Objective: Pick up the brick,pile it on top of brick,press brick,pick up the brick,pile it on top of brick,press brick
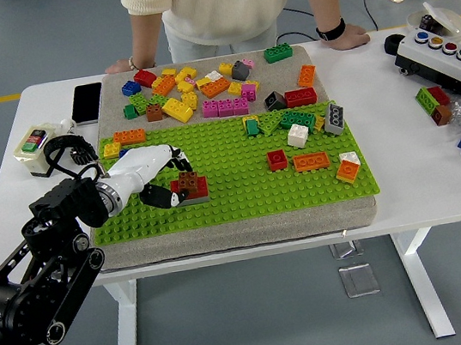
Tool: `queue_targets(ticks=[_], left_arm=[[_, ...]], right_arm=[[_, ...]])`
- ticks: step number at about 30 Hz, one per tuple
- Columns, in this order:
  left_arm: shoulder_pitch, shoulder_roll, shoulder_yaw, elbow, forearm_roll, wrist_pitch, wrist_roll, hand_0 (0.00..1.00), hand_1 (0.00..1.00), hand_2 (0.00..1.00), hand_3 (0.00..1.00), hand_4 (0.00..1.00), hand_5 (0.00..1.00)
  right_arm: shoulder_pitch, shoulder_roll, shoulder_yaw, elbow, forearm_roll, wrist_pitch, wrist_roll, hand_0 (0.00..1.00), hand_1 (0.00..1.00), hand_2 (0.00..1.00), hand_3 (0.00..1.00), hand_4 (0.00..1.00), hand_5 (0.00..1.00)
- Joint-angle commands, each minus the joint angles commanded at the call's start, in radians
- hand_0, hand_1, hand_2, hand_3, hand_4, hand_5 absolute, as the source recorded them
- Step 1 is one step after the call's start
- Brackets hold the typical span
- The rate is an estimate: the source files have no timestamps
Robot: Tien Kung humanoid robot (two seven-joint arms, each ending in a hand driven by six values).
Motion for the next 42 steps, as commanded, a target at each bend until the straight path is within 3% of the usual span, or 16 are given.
queue_targets(ticks=[42], left_arm=[[-0.013, -0.008, 0.004, 0.017, -0.009, 0.001, -0.005, 0.783, 0.716, 0.714, 0.641, 0.754, 0.182]], right_arm=[[0.001, 0.002, -0.008, 0.0, 0.005, -0.005, -0.001, 0.753, 0.675, 0.723, 0.732, 0.998, 0.644]])
